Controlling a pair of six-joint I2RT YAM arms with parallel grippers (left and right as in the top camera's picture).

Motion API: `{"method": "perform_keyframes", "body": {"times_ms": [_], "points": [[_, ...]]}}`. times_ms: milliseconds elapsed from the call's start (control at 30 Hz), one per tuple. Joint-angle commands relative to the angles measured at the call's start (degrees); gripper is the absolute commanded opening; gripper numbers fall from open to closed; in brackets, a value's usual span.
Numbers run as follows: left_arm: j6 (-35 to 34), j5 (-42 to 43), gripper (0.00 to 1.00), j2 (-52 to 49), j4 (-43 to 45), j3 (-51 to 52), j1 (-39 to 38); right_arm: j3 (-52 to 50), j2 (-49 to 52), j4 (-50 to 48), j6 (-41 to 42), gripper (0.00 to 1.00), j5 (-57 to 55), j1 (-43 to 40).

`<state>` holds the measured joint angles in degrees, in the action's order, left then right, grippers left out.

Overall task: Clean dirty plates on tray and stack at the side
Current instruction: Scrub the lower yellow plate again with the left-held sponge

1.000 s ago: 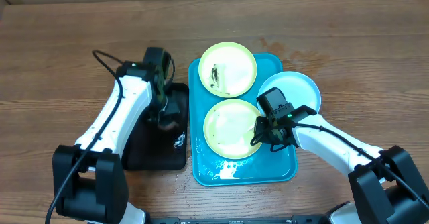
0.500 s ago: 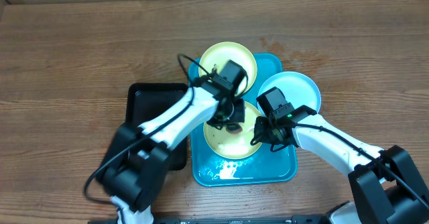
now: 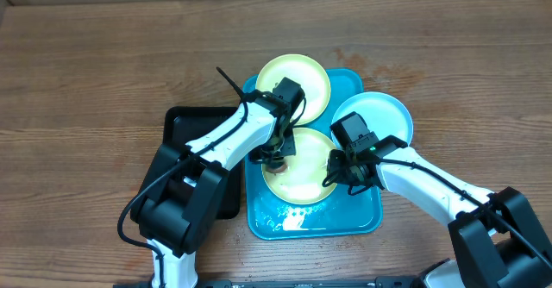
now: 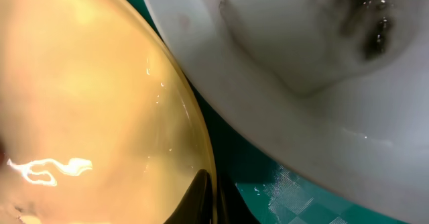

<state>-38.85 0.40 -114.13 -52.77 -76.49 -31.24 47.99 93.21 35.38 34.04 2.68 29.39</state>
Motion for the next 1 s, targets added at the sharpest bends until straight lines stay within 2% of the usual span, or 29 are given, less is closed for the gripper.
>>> {"method": "perform_keyframes", "body": {"times_ms": [0,100,200,233,333,533,667,800,967], "points": [[2.1,-9.4,0.04,-0.9,-3.5,0.7,1.1,-1.4,1.3,1.0,-1.2,0.04,-3.1,-0.1],[2.1,-5.5,0.04,-0.9,-3.1,0.7,1.1,-1.4,1.3,0.9,-1.2,0.04,-3.1,-0.1],[5.1,6.2,0.04,-0.9,1.5,0.7,1.1,-1.4,1.3,1.0,-1.2,0.04,-3.1,-0.1],[5.7,14.9,0.04,-0.9,5.3,0.7,0.9,-1.4,1.3,1.0,-1.2,0.04,-3.1,-0.1],[4.7,22.6,0.04,-1.3,10.5,0.7,0.1,-1.4,1.3,1.0,-1.2,0.04,-3.1,-0.1],[-0.9,25.7,0.04,-4.6,17.2,0.7,-3.1,-1.4,1.3,1.0,-1.2,0.04,-3.1,-0.1],[-1.5,31.8,0.04,-8.2,18.8,0.7,-4.4,-1.4,1.3,1.0,-1.2,0.04,-3.1,-0.1],[-0.7,37.6,0.04,-10.0,15.0,0.7,-4.6,-1.4,1.3,1.1,-1.2,0.04,-3.1,-0.1],[2.1,34.5,0.04,-8.7,4.9,0.7,-3.1,-1.4,1.3,1.1,-1.3,0.04,-3.1,-0.1]]}}
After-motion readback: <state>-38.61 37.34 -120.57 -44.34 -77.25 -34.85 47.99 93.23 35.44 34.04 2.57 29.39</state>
